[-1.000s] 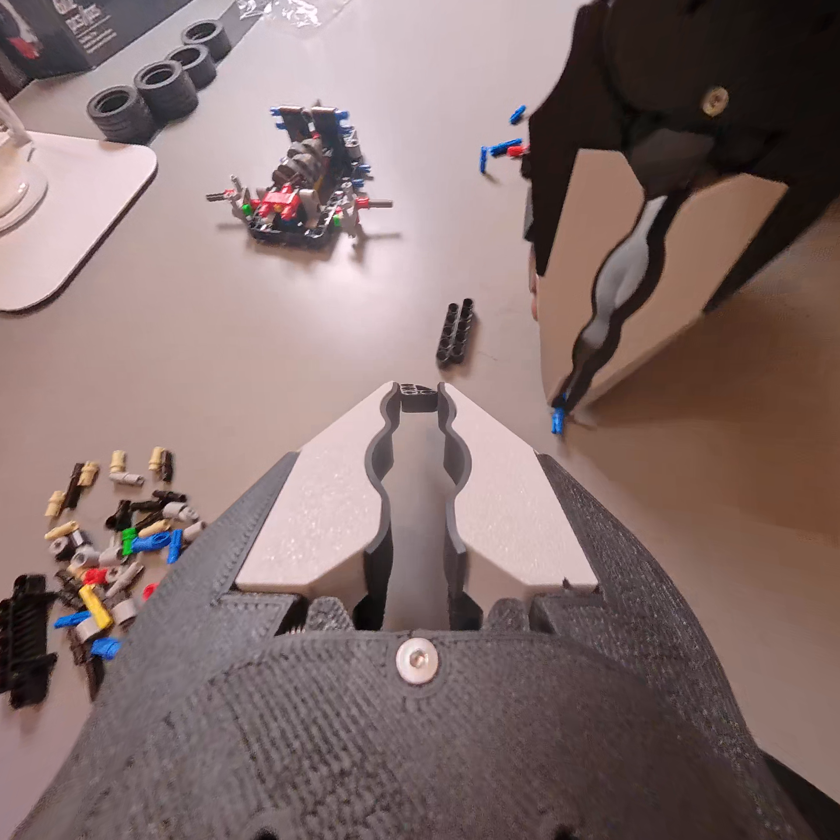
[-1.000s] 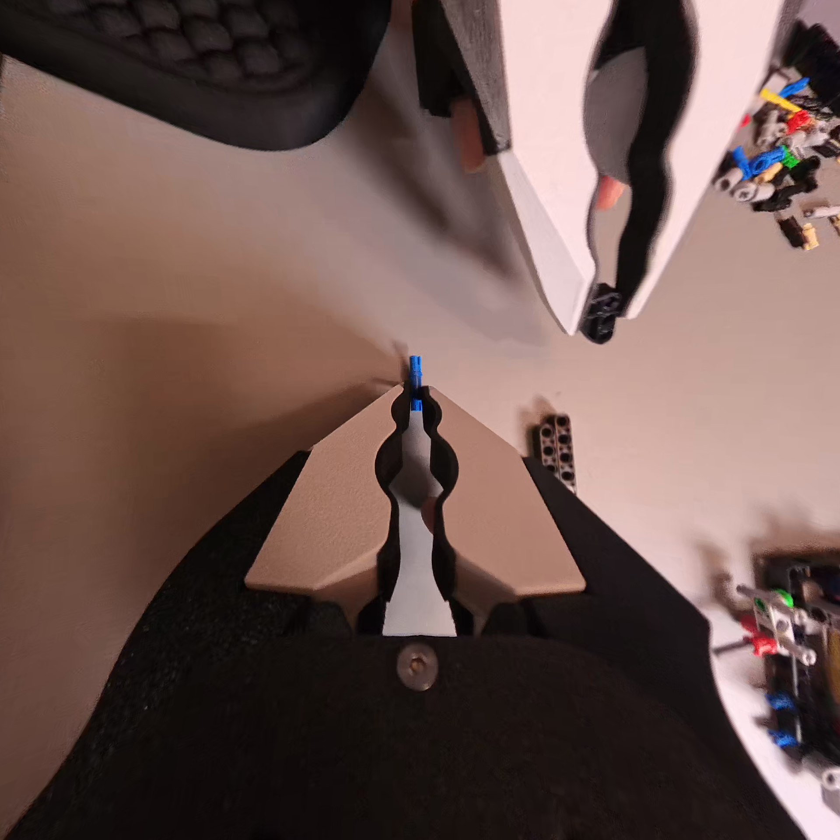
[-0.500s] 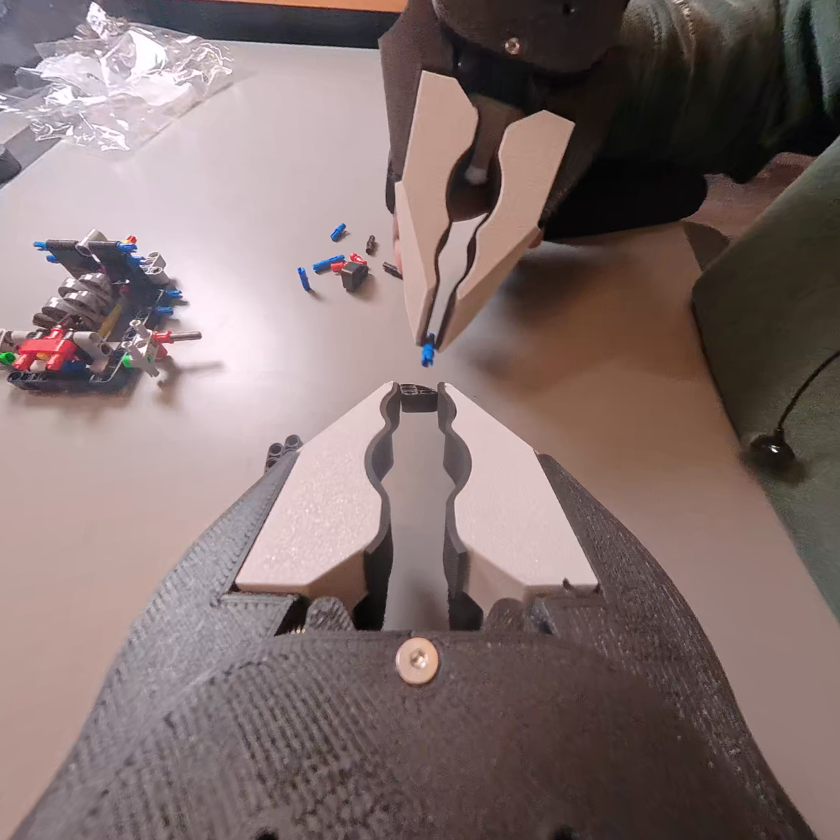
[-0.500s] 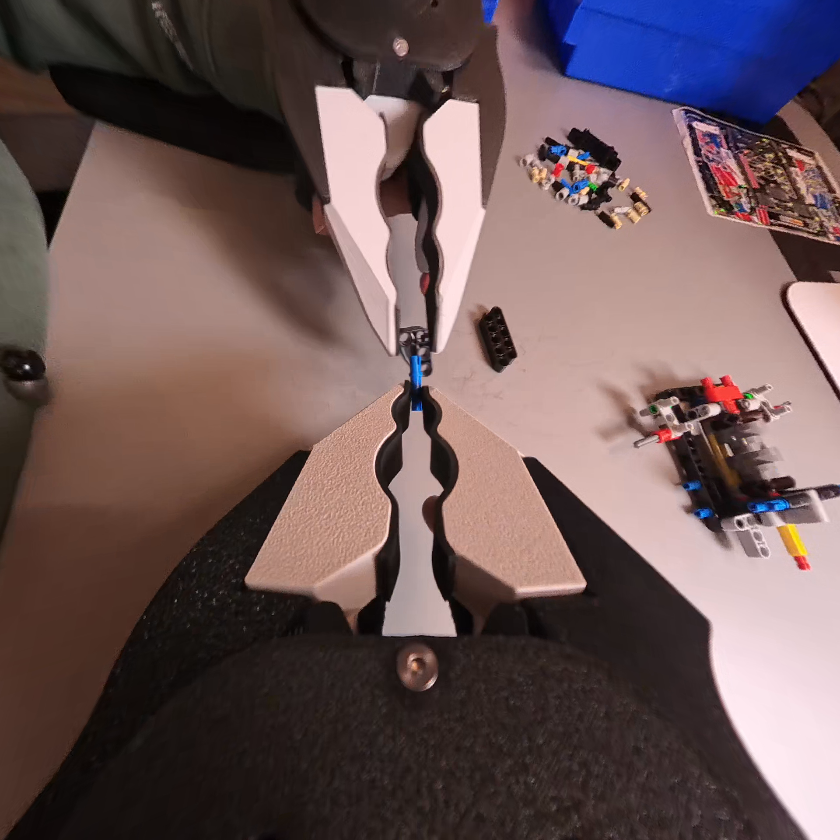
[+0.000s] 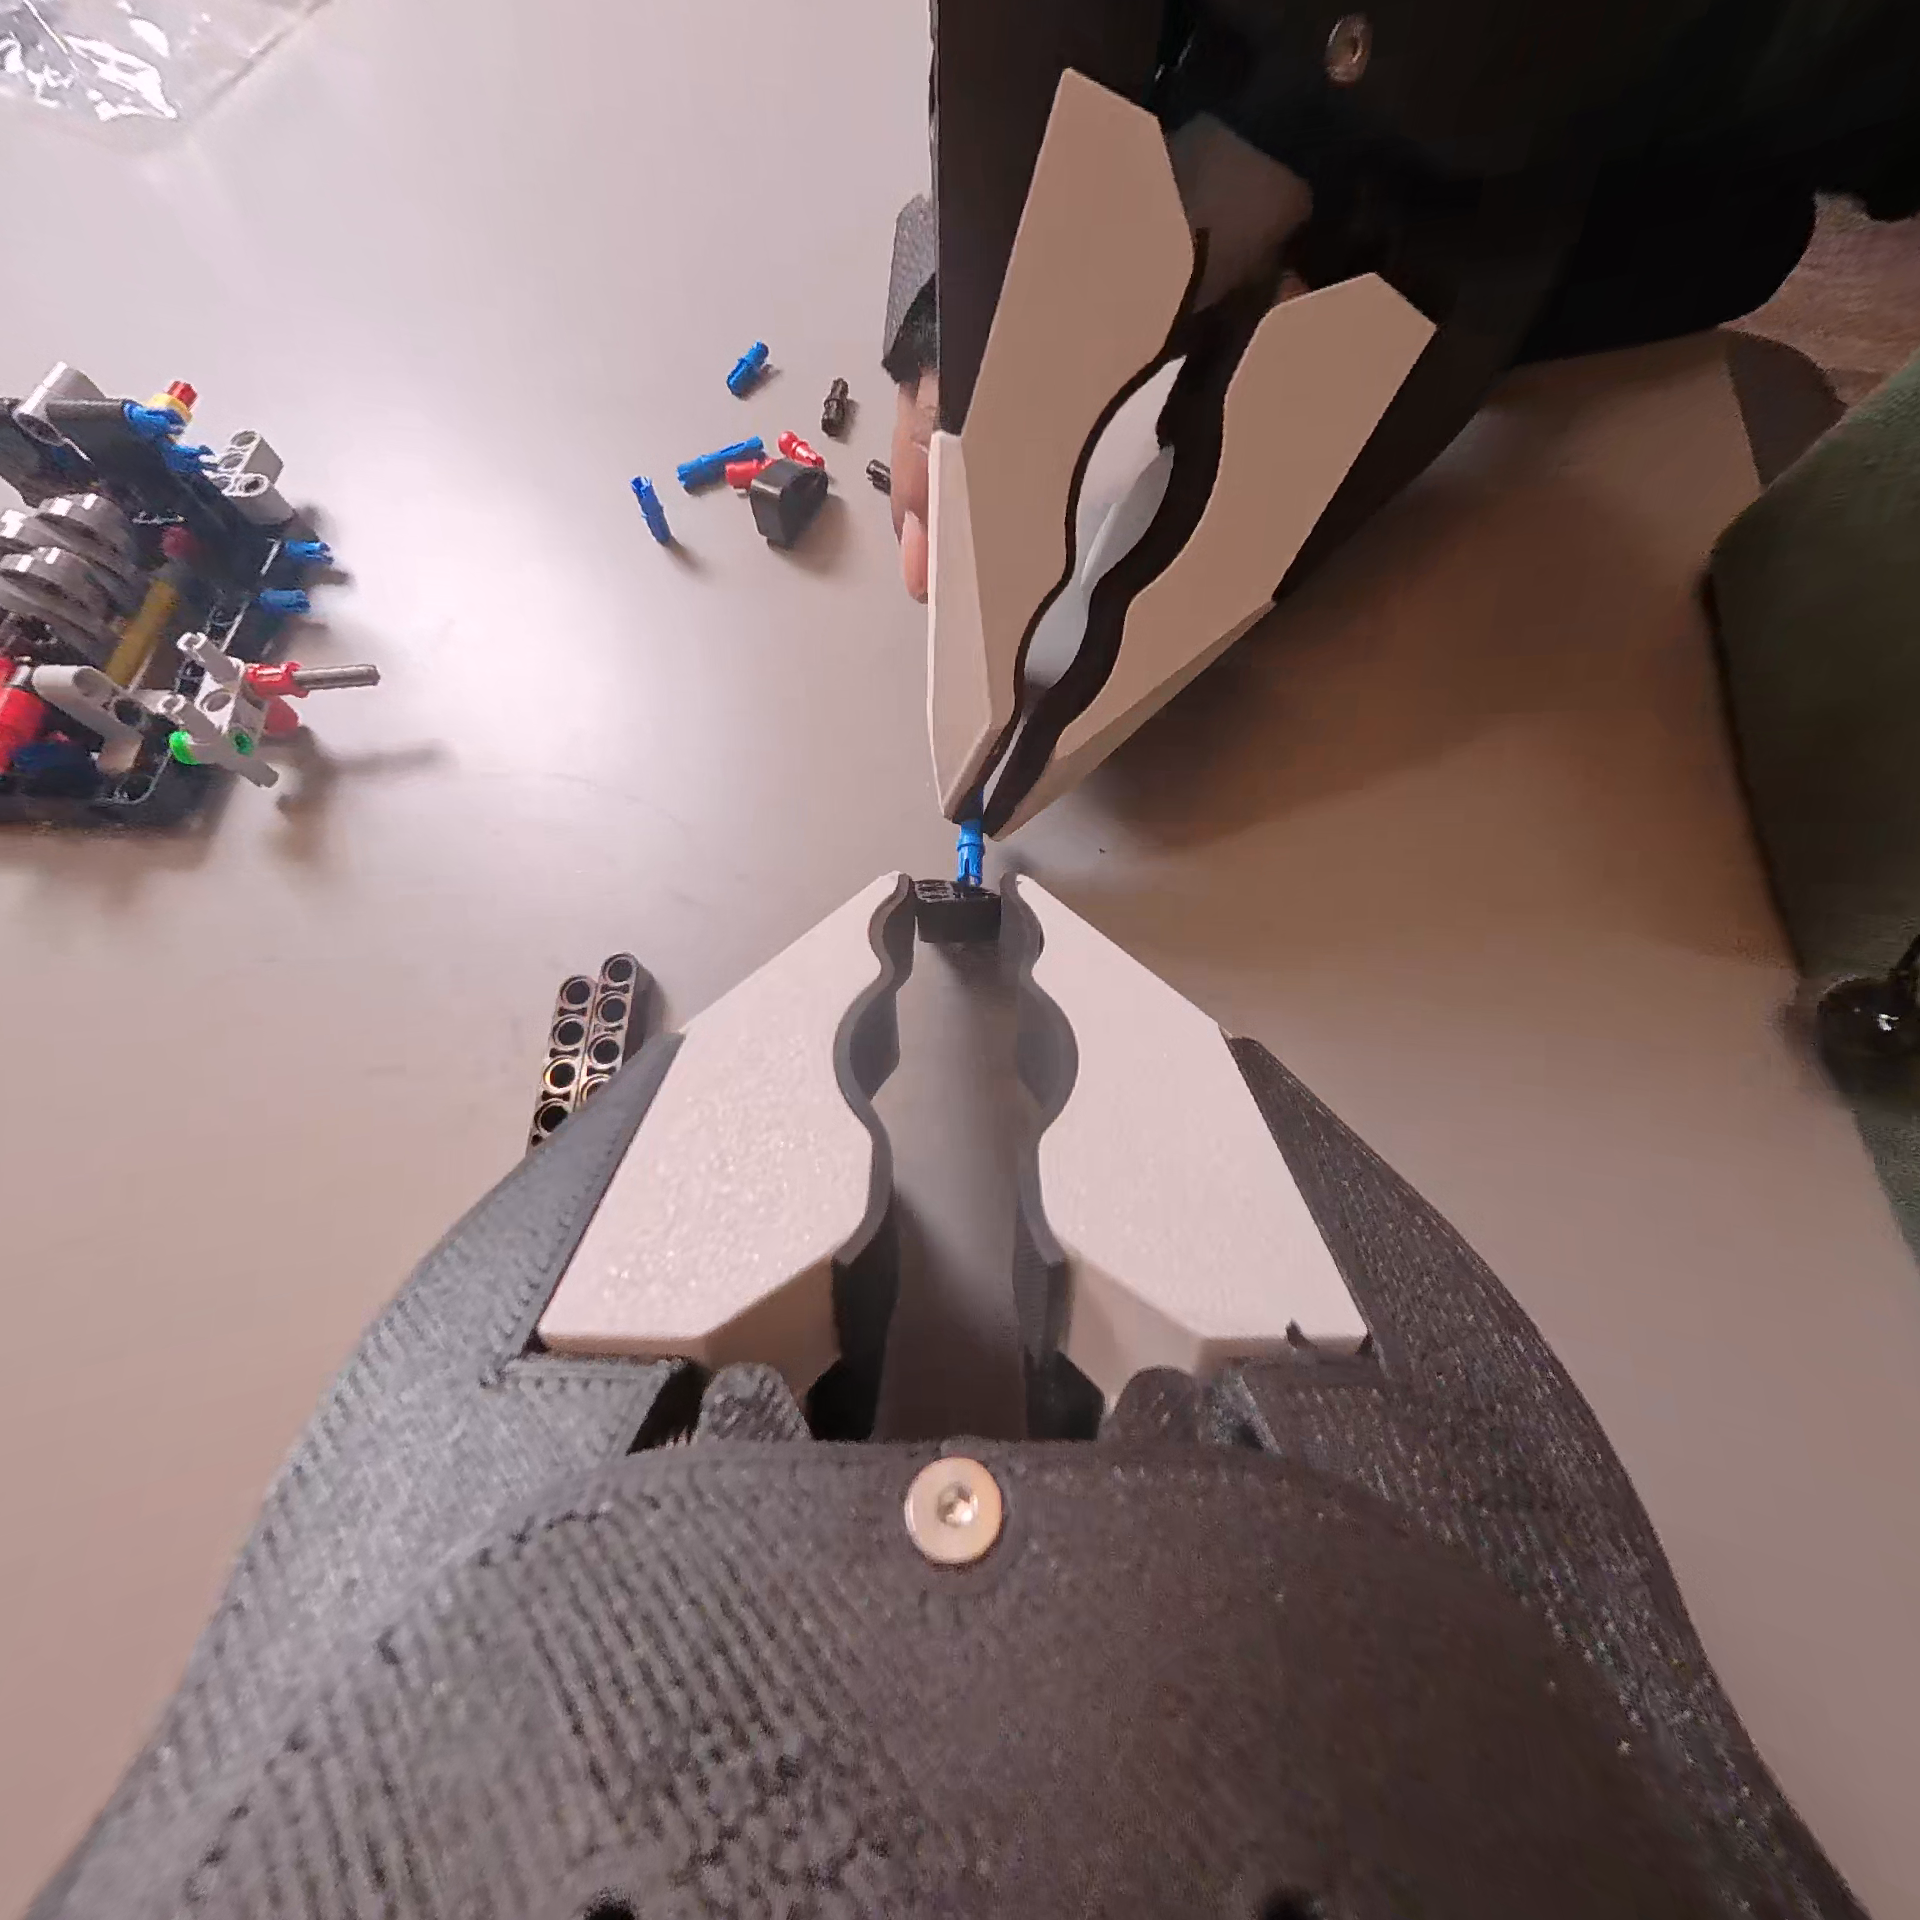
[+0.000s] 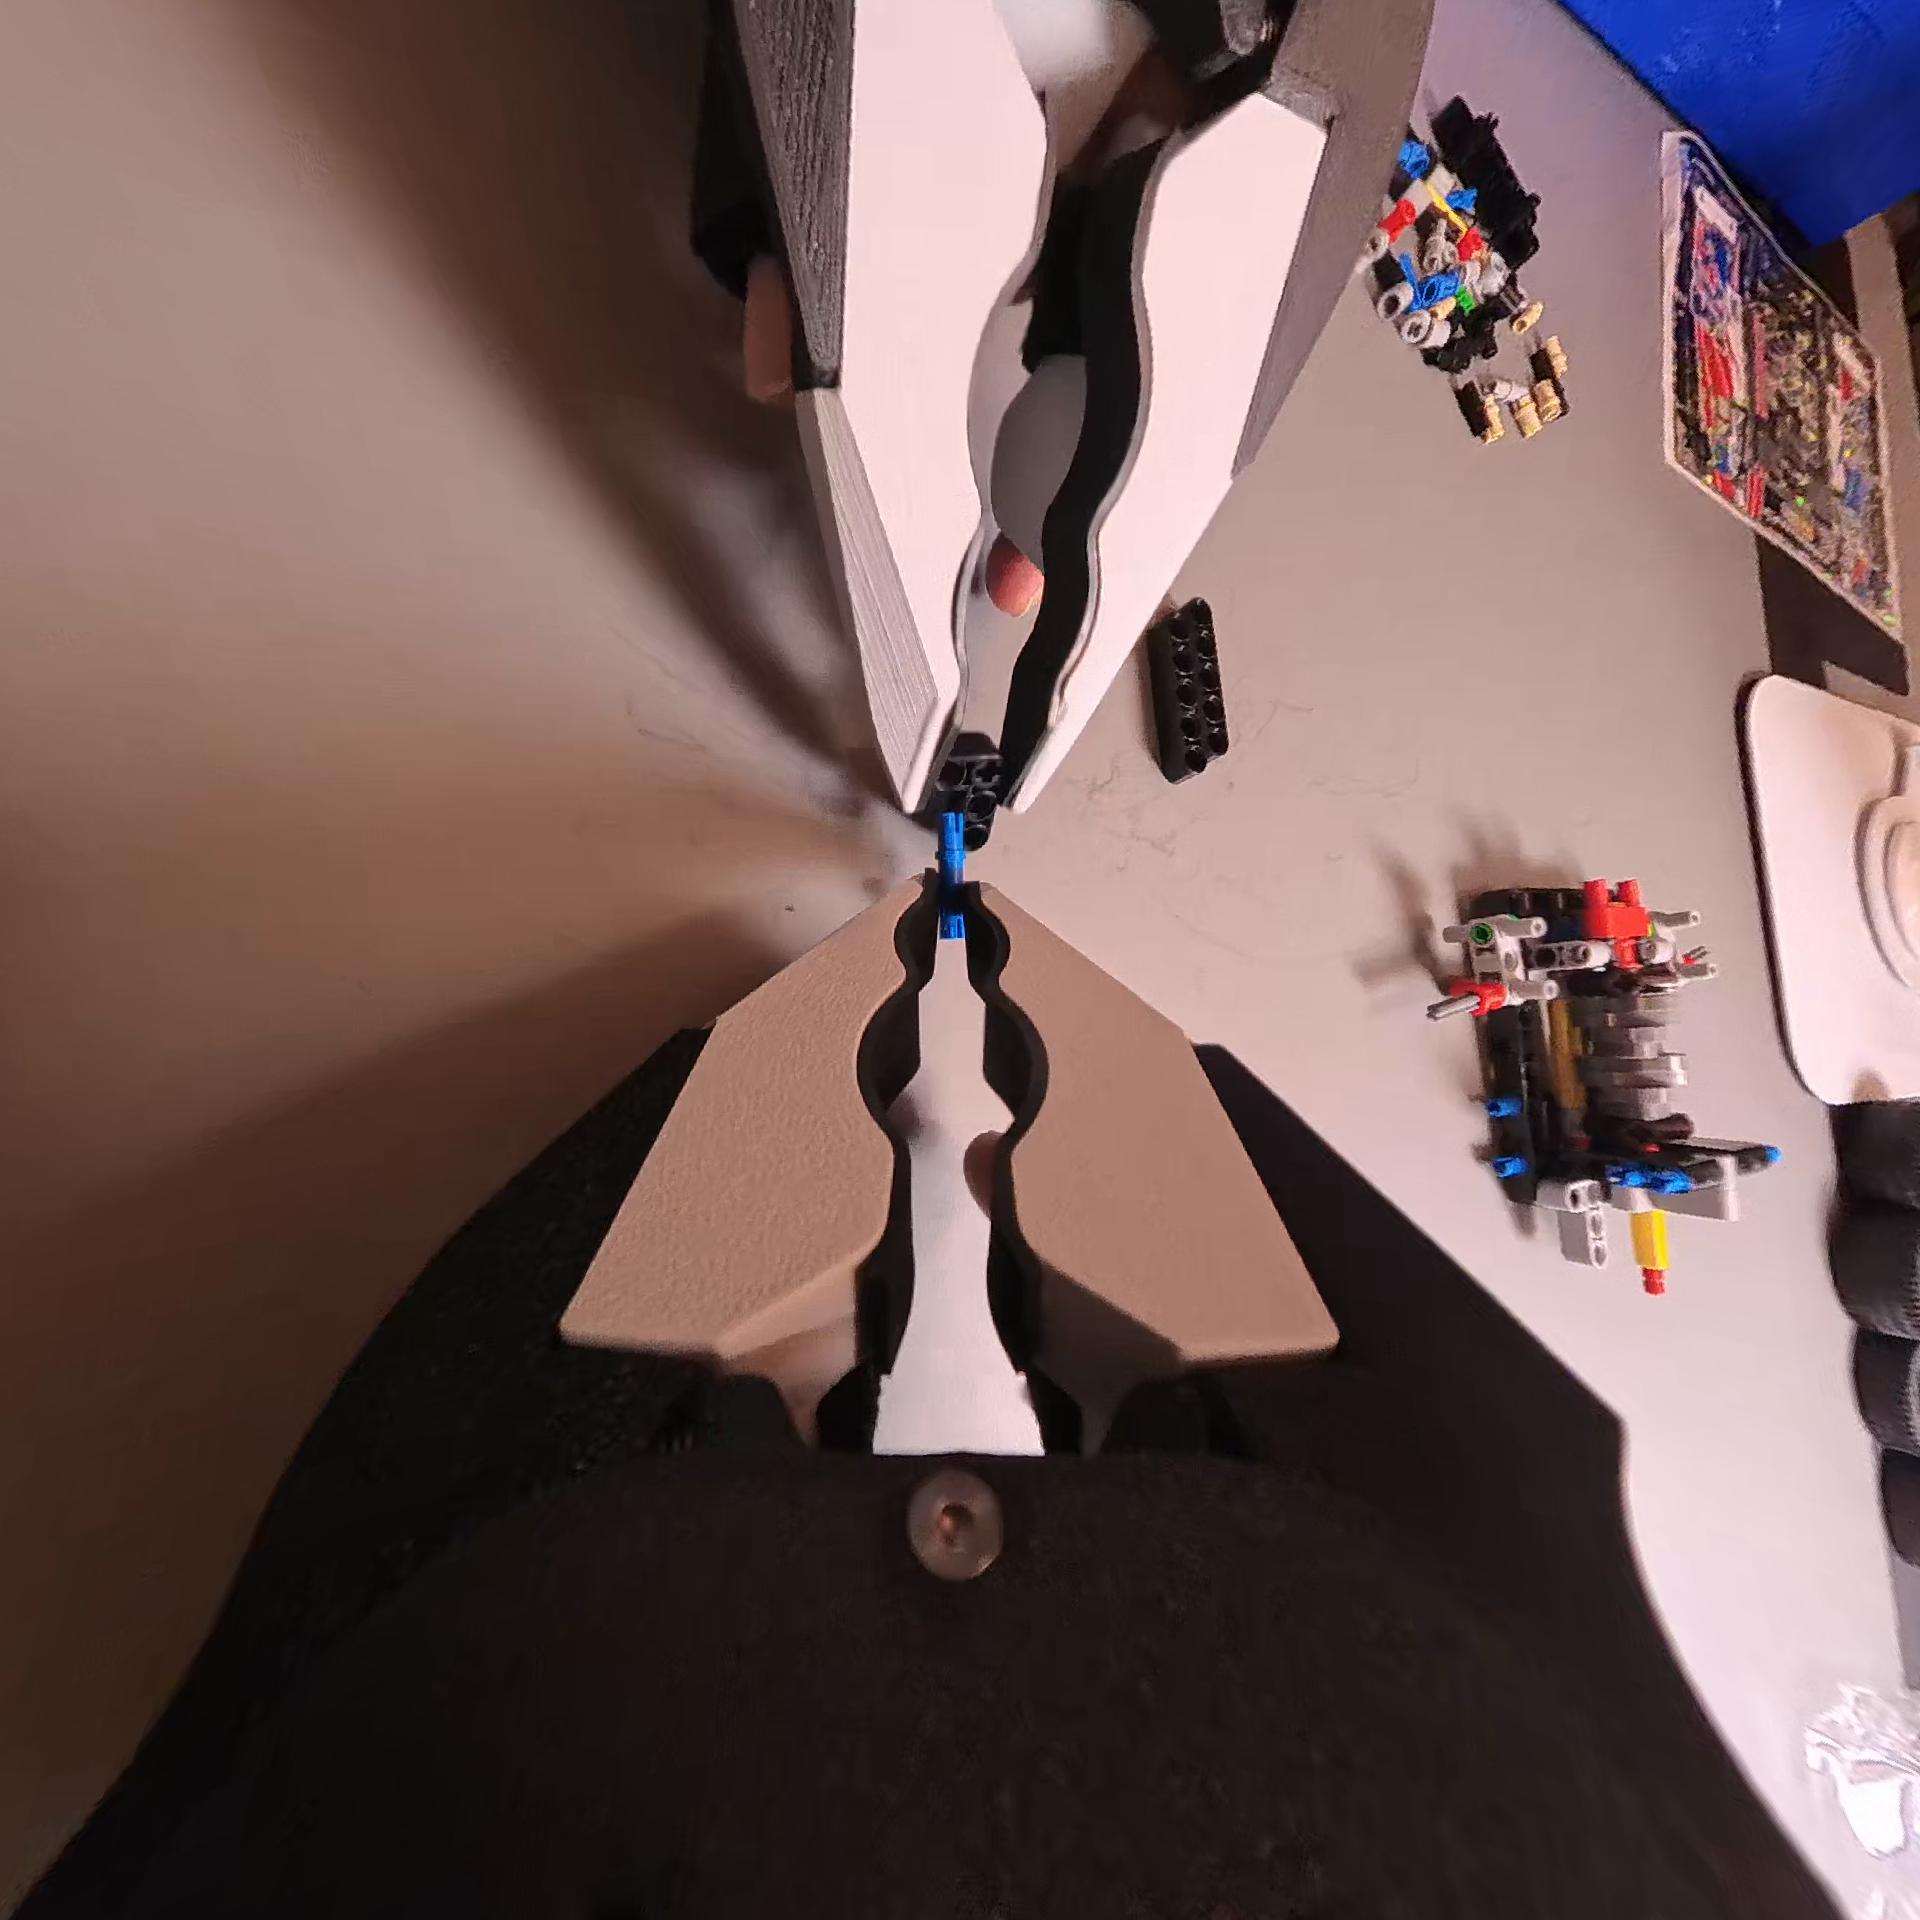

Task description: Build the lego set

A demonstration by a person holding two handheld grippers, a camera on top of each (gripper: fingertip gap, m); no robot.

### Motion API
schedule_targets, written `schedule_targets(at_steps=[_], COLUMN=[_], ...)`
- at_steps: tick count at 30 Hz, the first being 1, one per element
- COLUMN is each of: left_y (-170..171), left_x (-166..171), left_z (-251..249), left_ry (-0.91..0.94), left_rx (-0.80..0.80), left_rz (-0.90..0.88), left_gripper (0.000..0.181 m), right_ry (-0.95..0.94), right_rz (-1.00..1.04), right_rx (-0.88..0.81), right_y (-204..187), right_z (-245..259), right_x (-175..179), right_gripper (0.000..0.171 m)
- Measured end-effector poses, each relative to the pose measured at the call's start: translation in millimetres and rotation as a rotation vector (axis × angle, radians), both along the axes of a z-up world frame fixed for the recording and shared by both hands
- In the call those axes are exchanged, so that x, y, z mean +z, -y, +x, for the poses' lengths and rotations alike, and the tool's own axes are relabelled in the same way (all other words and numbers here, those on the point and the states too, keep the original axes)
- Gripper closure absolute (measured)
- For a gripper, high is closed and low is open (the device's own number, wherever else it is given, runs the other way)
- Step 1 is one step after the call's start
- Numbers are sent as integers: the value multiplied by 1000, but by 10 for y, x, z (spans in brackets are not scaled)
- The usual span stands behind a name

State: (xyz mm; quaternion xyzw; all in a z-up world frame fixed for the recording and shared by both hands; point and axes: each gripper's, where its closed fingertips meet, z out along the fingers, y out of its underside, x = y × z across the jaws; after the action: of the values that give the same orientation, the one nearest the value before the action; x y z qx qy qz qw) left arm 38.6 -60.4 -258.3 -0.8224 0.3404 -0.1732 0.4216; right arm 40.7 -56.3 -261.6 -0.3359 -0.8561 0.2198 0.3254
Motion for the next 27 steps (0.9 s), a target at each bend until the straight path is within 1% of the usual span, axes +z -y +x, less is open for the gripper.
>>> schedule_targets(at_steps=[1, 5, 11, 17, 22, 25, 27], left_y=[-5, -21, -33, -19, -14, -9, -3], left_x=[-8, -11, -6, -16, -4, 5, -1], left_z=[3, 3, -27, -13, 1, 25, 21], left_ry=[-8, -26, -38, -42, -37, -37, -46], left_rx=[4, 18, 37, 31, 28, 21, 17], left_rz=[0, 3, 5, 0, 0, 6, 7], left_gripper=[167, 167, 167, 167, 167, 167, 167], right_ry=[-8, -34, -94, -117, -172, -161, -146], right_rz=[16, 88, 116, 67, 21, 0, -52], right_rx=[4, 20, 43, 65, 95, 98, 89], right_y=[6, 2, 17, 55, 120, 129, 129], right_z=[-9, -25, -44, -46, -58, -53, -48], right_x=[8, 25, 119, 120, 213, 193, 179], right_gripper=[170, 170, 170, 170, 170, 170, 170])
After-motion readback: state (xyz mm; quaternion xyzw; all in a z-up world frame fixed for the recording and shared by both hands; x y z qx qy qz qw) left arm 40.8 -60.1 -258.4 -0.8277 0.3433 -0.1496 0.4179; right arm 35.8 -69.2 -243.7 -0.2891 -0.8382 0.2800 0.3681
